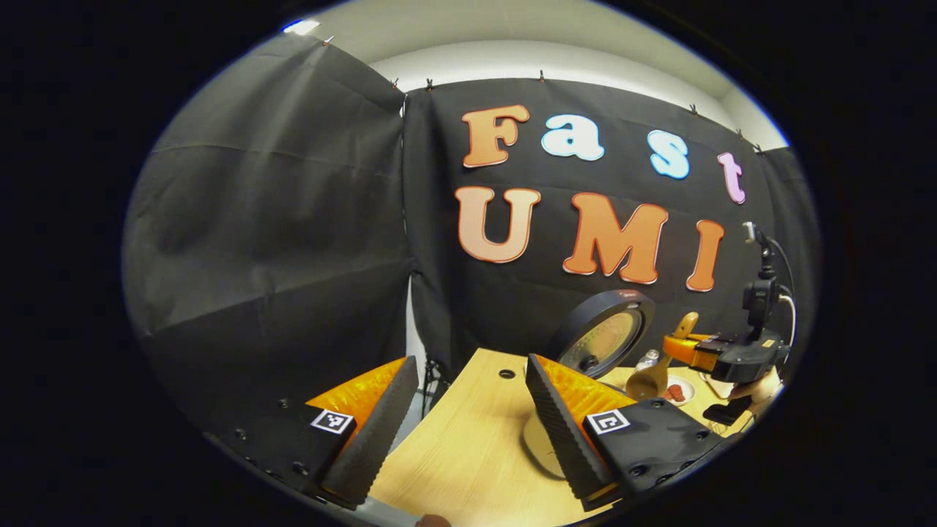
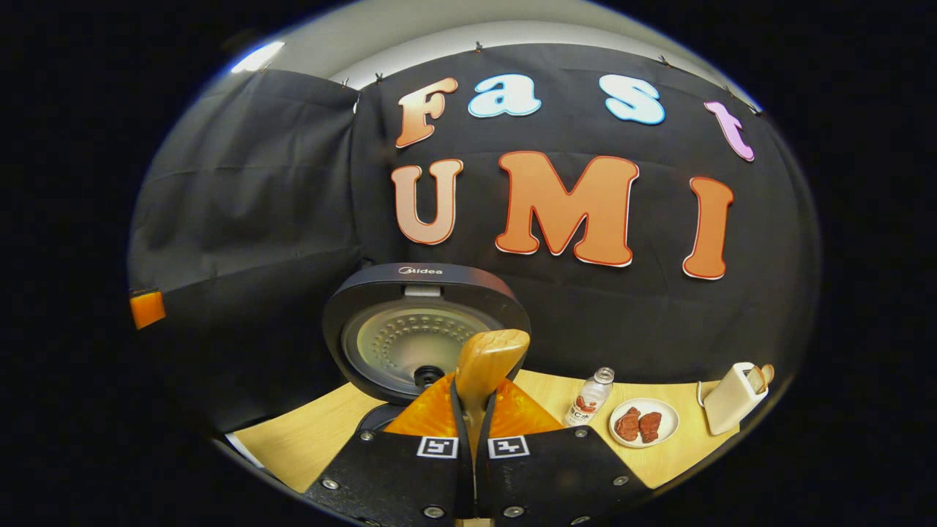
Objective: Close the left gripper, press the button to open the rice cooker; take a wooden spoon from the chopstick holder with the right hand, scoop a spoonful of rice and pour it into the rice cooker, then put the wooden spoon back into the chopstick holder.
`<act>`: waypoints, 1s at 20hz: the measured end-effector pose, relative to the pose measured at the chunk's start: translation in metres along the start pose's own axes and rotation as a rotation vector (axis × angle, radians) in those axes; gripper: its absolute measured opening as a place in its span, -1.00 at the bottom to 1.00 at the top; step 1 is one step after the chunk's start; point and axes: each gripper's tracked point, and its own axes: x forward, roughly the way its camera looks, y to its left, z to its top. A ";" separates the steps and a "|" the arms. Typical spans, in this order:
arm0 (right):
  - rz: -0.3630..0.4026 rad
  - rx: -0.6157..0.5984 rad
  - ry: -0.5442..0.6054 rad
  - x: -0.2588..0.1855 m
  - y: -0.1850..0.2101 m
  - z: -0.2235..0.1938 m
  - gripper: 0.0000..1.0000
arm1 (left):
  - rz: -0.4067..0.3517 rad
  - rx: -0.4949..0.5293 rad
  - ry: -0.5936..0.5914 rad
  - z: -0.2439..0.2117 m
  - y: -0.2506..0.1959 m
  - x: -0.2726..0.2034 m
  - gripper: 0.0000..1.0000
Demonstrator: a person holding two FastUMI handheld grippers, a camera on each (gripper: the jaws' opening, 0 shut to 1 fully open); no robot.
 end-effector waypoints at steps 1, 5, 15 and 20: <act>-0.001 0.026 0.004 0.000 -0.002 0.000 -0.99 | 0.000 -0.002 -0.002 0.003 0.000 -0.001 0.99; 0.000 0.142 -0.003 -0.009 -0.019 0.010 -0.99 | 0.002 0.017 -0.006 0.009 -0.003 -0.003 0.99; -0.155 0.298 -0.053 -0.082 -0.128 0.020 -0.99 | -0.013 0.025 -0.025 0.019 -0.017 -0.007 0.99; -0.298 0.336 -0.046 -0.134 -0.203 -0.008 -0.98 | -0.020 0.042 -0.037 0.021 -0.023 -0.007 1.00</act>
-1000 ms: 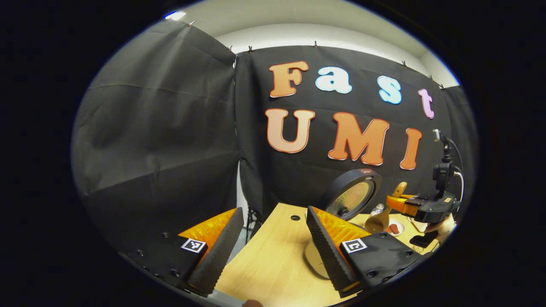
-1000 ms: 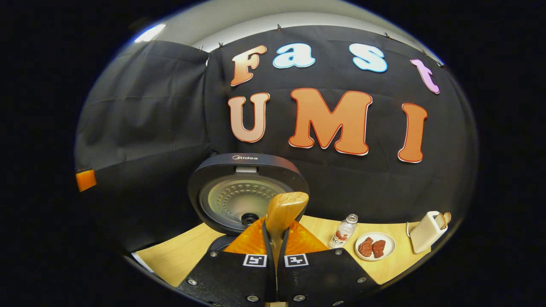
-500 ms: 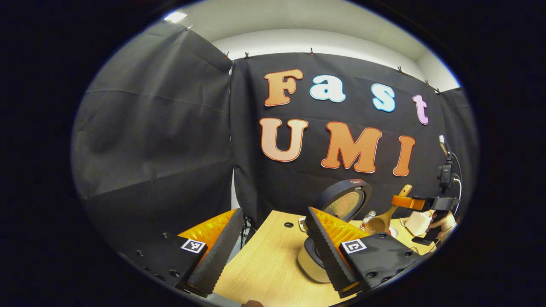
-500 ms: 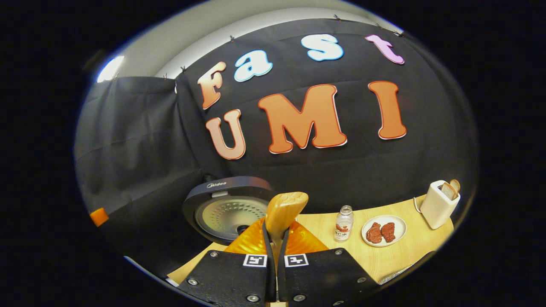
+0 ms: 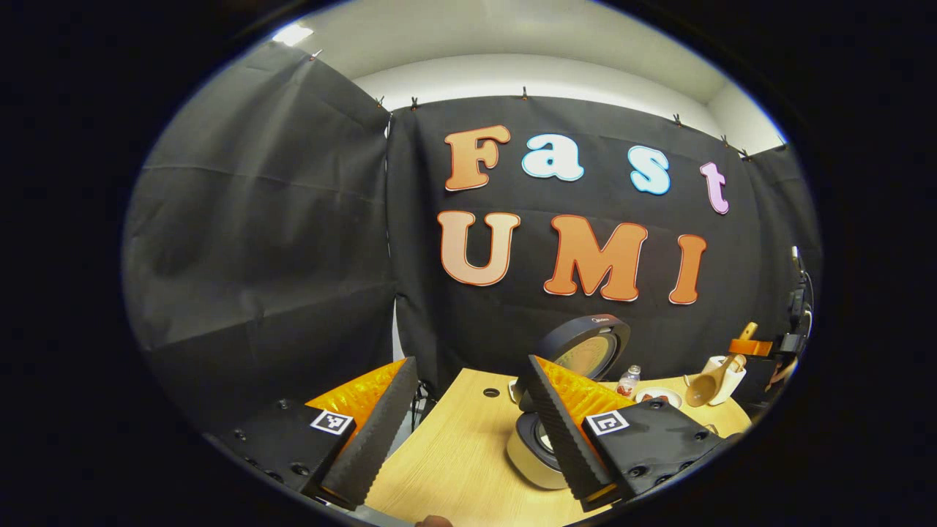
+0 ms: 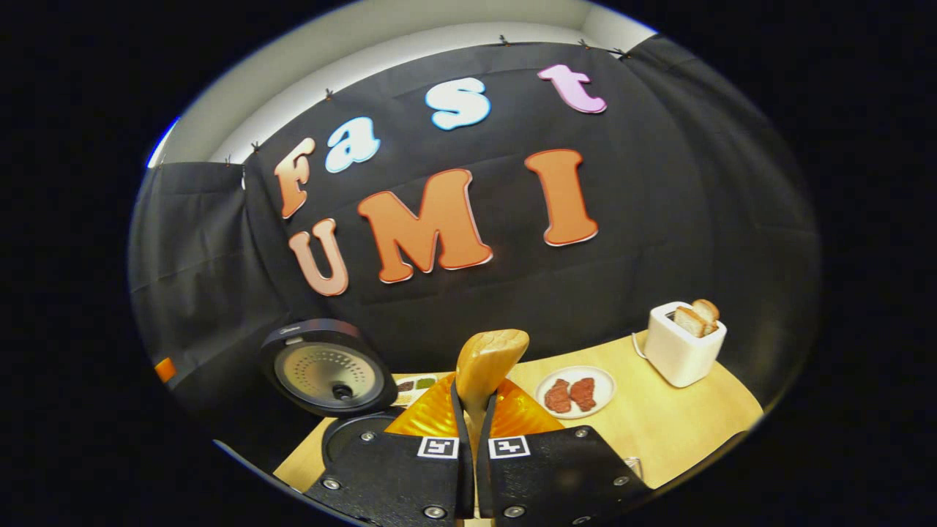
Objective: Close the left gripper, press the button to open the rice cooker; take a wooden spoon from the chopstick holder with the right hand, scoop a spoonful of rice and pour it into the rice cooker, then put the wooden spoon back into the chopstick holder.
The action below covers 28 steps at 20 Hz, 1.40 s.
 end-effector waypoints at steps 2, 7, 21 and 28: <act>-0.056 0.018 -0.001 -0.012 -0.035 -0.004 -0.98 | 0.001 0.000 -0.005 0.003 -0.003 -0.001 1.00; -0.186 0.071 0.016 -0.034 -0.115 -0.037 -0.99 | -0.004 0.018 -0.018 0.008 -0.012 -0.006 0.99; -0.270 0.201 0.151 -0.006 -0.175 -0.168 -0.99 | 0.050 0.060 0.033 -0.008 0.006 -0.015 0.99; -0.252 0.247 0.153 -0.007 -0.184 -0.183 -0.95 | 0.065 0.054 0.048 -0.014 0.011 -0.013 0.99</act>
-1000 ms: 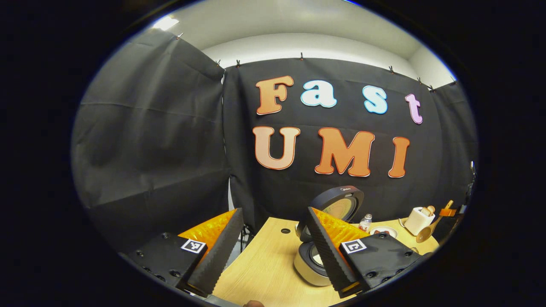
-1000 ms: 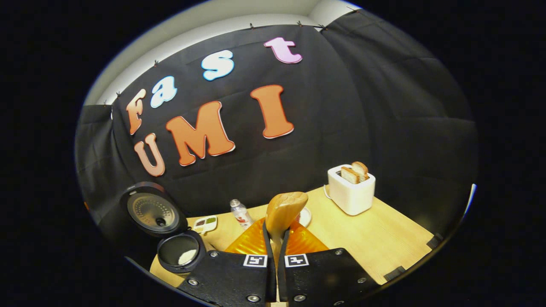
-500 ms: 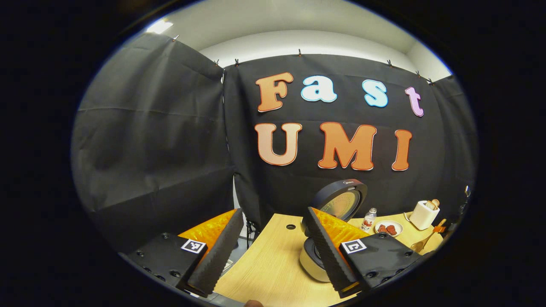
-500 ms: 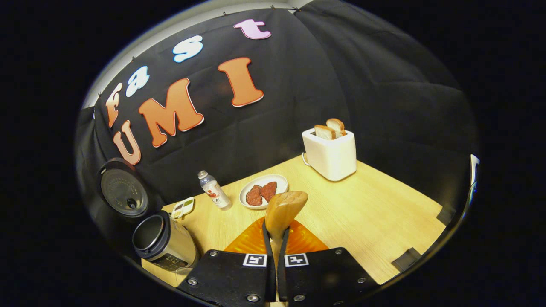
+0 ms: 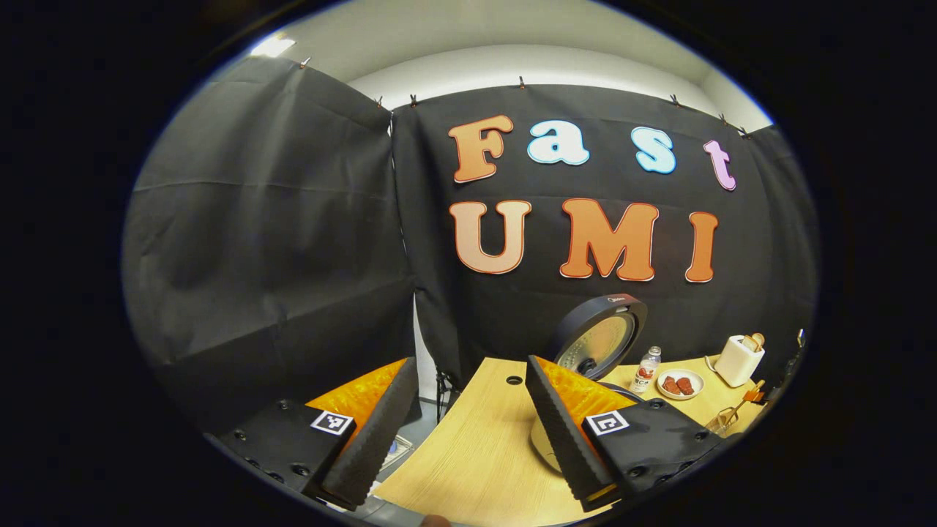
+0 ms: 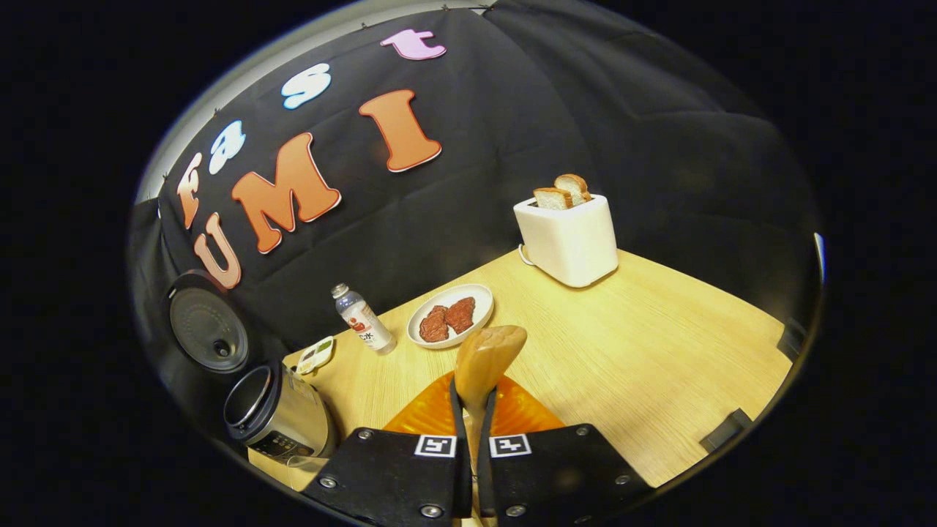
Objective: Close the left gripper, press the button to open the rice cooker; take a wooden spoon from the chopstick holder with the right hand, scoop a spoonful of rice and pour it into the rice cooker, then put the wooden spoon back into the chopstick holder.
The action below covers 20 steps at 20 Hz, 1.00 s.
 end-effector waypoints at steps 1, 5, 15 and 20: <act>-0.007 0.008 -0.001 -0.001 -0.004 0.000 -0.86 | -0.005 0.000 0.001 0.000 -0.003 0.001 0.99; -0.056 0.032 0.009 -0.002 -0.016 0.000 -0.70 | -0.014 0.019 0.001 0.000 -0.007 0.003 0.99; -0.176 -0.090 -0.021 -0.023 -0.035 0.036 0.89 | -0.023 0.016 0.003 0.004 -0.020 0.008 0.99; -0.195 -0.186 -0.075 -0.052 -0.019 0.087 0.89 | -0.055 -0.015 -0.016 0.030 -0.045 0.025 1.00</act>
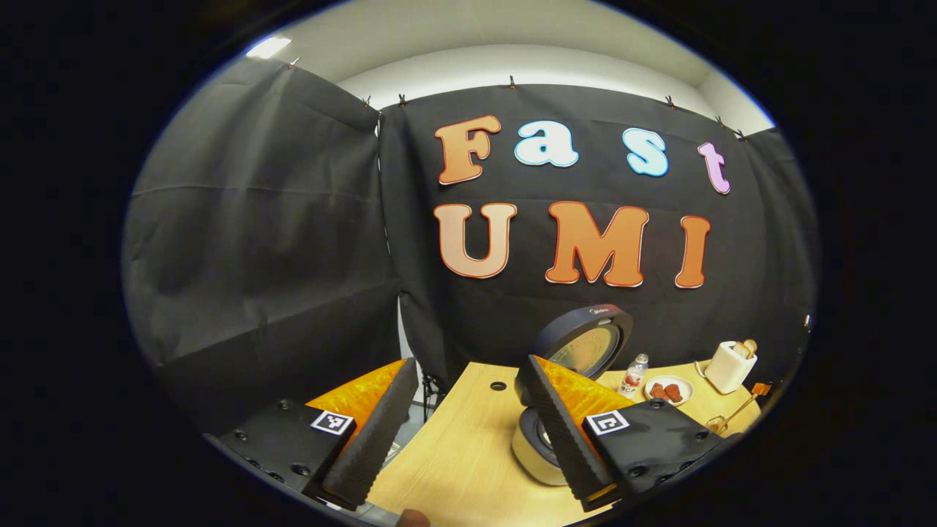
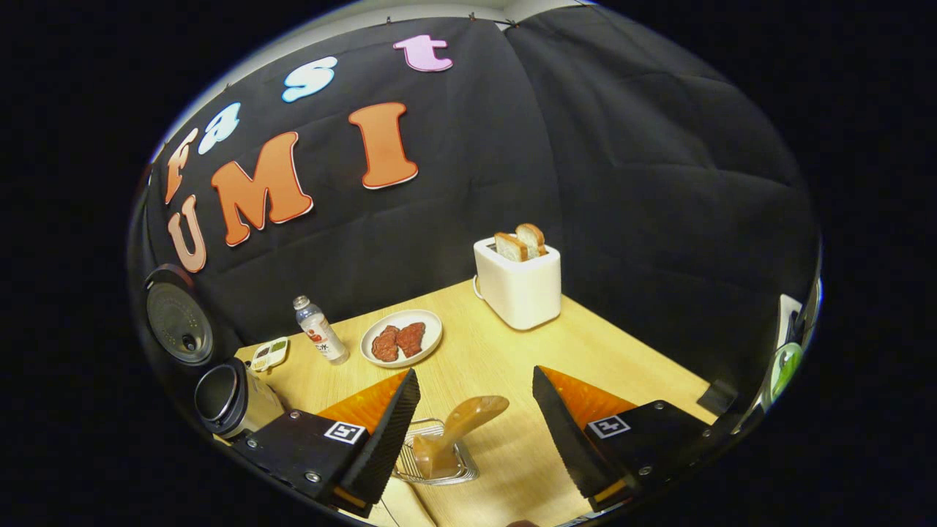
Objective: Close the left gripper, press the button to open the rice cooker; take a wooden spoon from the chopstick holder with the right hand, scoop a spoonful of rice and pour it into the rice cooker, then put the wooden spoon back into the chopstick holder.
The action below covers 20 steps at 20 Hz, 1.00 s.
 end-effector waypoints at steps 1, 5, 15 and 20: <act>0.002 -0.013 -0.014 -0.007 0.002 0.011 0.89 | -0.014 -0.011 -0.013 0.009 -0.008 0.005 0.99; 0.042 -0.037 -0.051 -0.034 0.019 0.049 0.90 | -0.070 -0.037 -0.051 0.045 -0.047 0.040 0.99; 0.114 -0.132 -0.138 -0.078 0.037 0.079 0.89 | -0.199 -0.009 -0.044 0.096 -0.147 0.171 0.99; 0.109 -0.140 -0.179 -0.090 0.029 0.098 0.89 | -0.248 -0.058 0.079 0.050 -0.187 0.225 1.00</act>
